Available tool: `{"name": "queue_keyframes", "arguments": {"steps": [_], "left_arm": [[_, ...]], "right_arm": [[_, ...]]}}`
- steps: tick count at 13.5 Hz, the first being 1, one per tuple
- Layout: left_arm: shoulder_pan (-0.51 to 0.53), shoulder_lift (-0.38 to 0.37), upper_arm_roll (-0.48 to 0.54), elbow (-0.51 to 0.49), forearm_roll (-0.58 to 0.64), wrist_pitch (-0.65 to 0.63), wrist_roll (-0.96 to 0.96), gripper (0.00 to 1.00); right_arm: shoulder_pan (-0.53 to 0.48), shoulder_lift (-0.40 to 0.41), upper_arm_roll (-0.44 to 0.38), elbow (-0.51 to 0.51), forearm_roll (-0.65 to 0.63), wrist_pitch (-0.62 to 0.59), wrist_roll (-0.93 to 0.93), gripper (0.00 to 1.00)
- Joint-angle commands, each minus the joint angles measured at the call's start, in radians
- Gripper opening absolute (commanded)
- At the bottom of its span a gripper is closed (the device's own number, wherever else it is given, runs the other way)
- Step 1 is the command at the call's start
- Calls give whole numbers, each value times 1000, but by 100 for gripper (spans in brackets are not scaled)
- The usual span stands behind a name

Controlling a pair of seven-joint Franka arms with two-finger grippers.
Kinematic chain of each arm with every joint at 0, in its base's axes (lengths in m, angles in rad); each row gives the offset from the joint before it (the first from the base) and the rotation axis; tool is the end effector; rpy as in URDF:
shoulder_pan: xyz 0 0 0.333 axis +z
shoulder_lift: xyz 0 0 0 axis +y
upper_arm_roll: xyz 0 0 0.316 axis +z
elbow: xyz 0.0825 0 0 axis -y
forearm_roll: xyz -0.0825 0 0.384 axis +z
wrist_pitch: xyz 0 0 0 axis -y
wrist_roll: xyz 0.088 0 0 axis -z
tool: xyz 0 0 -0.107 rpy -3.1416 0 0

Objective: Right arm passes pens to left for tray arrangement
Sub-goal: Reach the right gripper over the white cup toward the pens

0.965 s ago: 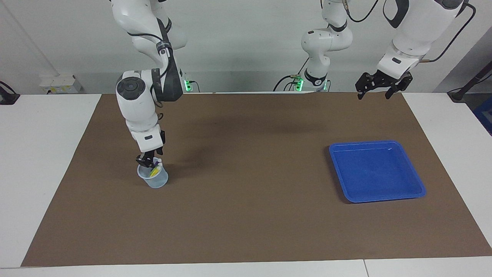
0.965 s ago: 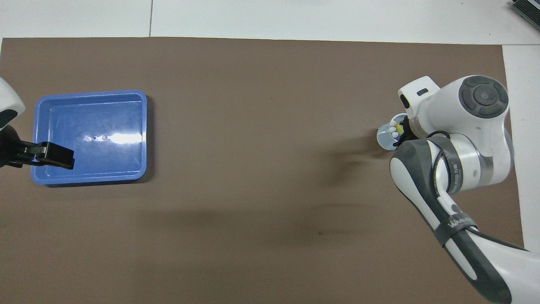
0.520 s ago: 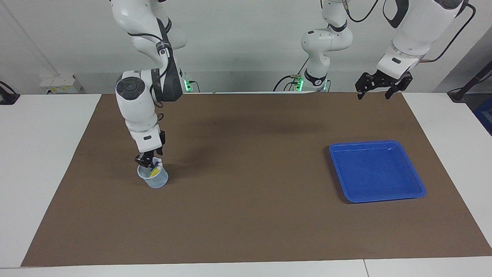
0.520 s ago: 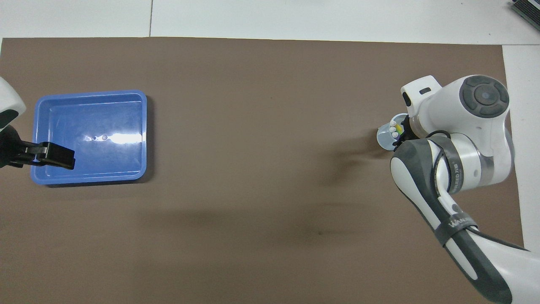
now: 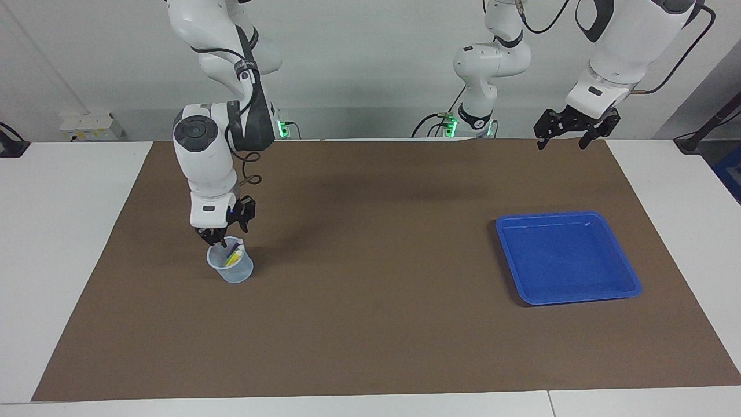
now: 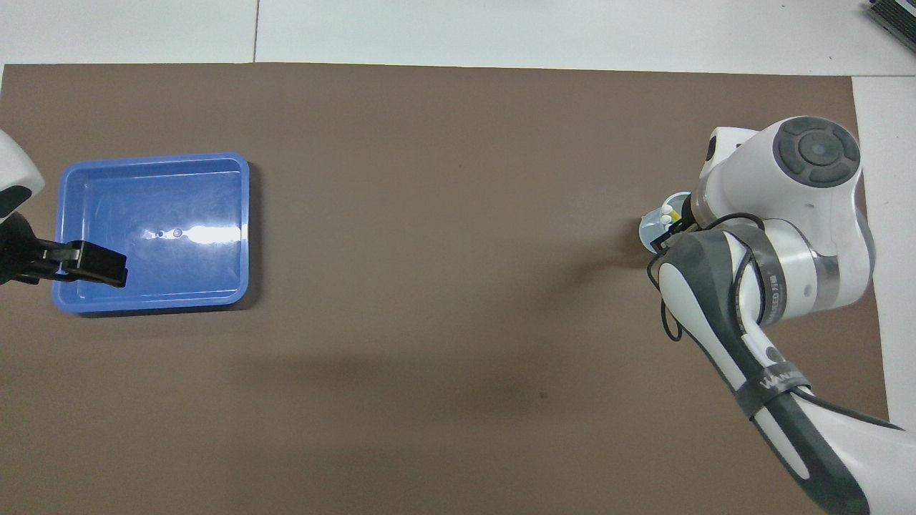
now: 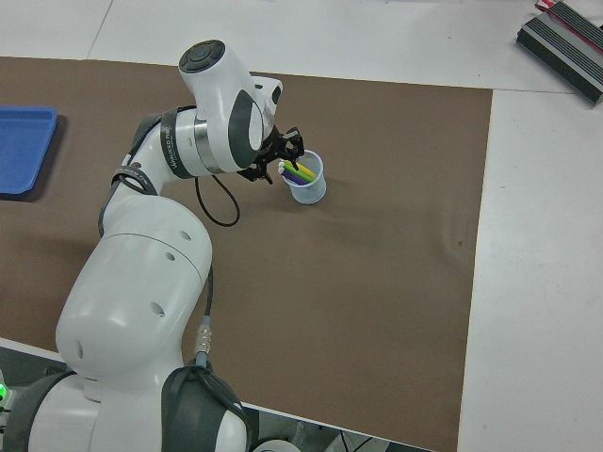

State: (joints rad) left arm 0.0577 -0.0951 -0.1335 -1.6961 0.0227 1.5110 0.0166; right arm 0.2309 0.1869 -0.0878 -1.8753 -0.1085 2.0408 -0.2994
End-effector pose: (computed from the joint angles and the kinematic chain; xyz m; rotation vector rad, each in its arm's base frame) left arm 0.5152 -0.0398 0.6114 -3.0973 0.1409 0.1393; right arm 0.5974 0.0822 0.4117 2.9387 0.7411 -0.0451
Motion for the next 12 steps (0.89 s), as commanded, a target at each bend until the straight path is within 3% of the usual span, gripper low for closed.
{"name": "queue_keyframes", "arguments": {"steps": [1, 12], "left_arm": [[2, -20, 9, -14, 9, -3, -6, 100], [-13, -34, 6, -39, 11, -12, -158, 100]], "right_arm": [[27, 3, 2, 15, -8, -19, 213, 62], [24, 25, 0, 4, -77, 38, 315, 62]]}}
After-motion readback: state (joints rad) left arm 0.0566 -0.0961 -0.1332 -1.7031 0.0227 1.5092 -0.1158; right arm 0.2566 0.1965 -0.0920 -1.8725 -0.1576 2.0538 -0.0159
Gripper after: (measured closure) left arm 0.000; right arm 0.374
